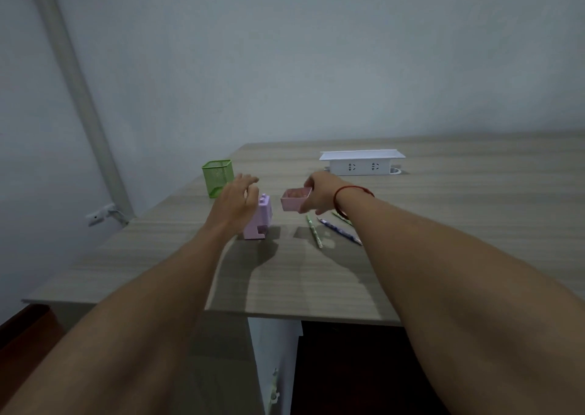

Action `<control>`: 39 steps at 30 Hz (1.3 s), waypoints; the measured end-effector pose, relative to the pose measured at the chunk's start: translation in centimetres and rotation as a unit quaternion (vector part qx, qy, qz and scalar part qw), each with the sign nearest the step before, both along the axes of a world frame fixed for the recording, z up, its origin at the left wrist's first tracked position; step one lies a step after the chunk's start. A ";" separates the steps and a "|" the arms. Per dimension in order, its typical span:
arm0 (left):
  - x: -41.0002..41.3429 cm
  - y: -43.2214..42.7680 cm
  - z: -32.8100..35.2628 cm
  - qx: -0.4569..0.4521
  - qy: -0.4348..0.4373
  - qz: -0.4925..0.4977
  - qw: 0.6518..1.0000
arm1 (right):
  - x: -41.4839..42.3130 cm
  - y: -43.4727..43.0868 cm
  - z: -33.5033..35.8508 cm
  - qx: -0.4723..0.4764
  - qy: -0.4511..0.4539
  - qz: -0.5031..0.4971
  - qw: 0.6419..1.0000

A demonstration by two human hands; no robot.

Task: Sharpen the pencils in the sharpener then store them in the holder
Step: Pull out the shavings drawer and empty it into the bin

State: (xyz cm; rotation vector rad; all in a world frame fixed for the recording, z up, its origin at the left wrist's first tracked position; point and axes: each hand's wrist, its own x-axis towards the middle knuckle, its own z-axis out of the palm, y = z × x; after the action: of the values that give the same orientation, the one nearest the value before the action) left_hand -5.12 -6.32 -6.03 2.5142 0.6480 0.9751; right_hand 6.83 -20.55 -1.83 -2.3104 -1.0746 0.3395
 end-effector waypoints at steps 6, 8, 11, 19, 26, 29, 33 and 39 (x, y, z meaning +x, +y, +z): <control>-0.8 -2.1 2.9 0.019 0.003 -0.008 1.000 | -2.8 -0.8 3.5 0.119 0.128 0.031 0.984; -1.4 -2.9 3.6 0.010 -0.016 -0.017 1.000 | -4.0 -0.6 4.5 0.139 0.140 0.049 0.979; -3.3 -4.2 4.6 -0.042 -0.070 -0.011 0.997 | -6.2 -0.2 5.6 0.152 0.141 0.072 0.976; -14.0 -4.0 3.8 -0.052 -0.105 0.127 0.985 | -15.6 2.3 4.9 0.130 0.167 0.166 0.963; -25.3 -2.6 0.1 -0.095 -0.122 0.237 0.959 | -25.4 6.1 0.3 0.157 0.278 0.265 0.910; -28.8 -1.7 -3.3 -0.115 -0.128 0.279 0.945 | -28.6 8.7 -3.4 0.125 0.287 0.280 0.908; -32.1 0.2 -8.6 -0.149 -0.106 0.326 0.927 | -31.9 12.5 -8.8 0.076 0.283 0.272 0.917; -36.4 2.1 -18.0 -0.204 -0.065 0.371 0.904 | -36.1 15.5 -18.1 -0.024 0.342 0.266 0.901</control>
State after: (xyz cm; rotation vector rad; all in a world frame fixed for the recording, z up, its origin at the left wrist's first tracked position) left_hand -41.56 -4.20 -24.08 1.8131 1.6380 1.0737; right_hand -29.23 -5.06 -19.91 -1.6514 -1.2817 1.2886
